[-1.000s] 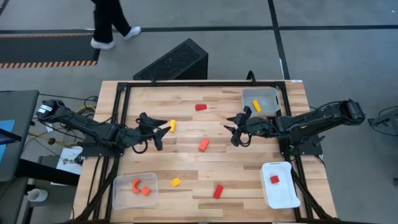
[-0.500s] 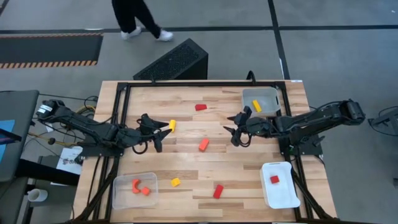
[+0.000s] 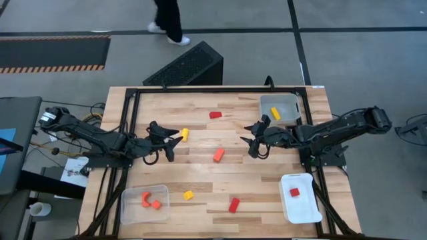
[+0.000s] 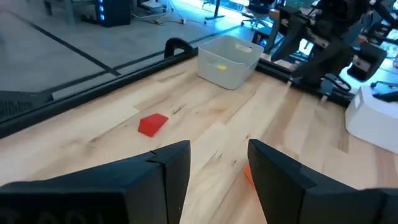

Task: Sort & place blocks by color
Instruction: Put the bottom red block into the white bin

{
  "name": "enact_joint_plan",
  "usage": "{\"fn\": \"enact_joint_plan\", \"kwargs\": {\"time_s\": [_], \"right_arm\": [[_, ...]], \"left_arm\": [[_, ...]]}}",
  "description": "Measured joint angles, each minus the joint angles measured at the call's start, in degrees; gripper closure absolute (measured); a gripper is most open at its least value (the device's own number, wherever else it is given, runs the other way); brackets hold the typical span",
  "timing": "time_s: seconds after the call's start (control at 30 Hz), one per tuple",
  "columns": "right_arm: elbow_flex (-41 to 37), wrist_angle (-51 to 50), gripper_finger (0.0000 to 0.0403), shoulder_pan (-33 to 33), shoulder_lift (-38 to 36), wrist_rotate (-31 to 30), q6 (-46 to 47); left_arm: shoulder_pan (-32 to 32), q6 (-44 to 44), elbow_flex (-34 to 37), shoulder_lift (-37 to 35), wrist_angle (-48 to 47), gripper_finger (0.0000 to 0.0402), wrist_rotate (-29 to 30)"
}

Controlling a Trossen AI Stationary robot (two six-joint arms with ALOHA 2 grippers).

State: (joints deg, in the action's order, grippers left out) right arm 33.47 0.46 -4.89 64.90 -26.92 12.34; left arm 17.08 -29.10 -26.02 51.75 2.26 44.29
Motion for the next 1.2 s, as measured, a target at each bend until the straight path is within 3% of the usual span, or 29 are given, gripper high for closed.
{"fn": "enact_joint_plan", "kwargs": {"time_s": [0.37, 0.57, 0.83, 1.2], "right_arm": [[0.0, 1.0, 0.0159, -0.7, 1.1, 0.0, 2.0], [0.0, 2.4, 0.0159, -0.6, 5.1, 4.3, 3.4], [5.1, 1.9, 0.0159, -0.7, 12.2, 4.7, 4.2], [13.7, 1.7, 0.0154, -0.1, 23.3, 8.0, -0.2]], "left_arm": [[-0.1, -0.5, 0.0, 0.0, -1.2, 0.0254, 6.0], [-0.1, -2.3, 0.0, 0.0, 0.0, 0.0254, 2.5], [-0.1, 8.5, 0.0, 0.0, 9.5, 0.0254, -3.3], [-0.1, 8.5, 0.0, 0.0, 8.8, 0.0254, -3.5]]}}
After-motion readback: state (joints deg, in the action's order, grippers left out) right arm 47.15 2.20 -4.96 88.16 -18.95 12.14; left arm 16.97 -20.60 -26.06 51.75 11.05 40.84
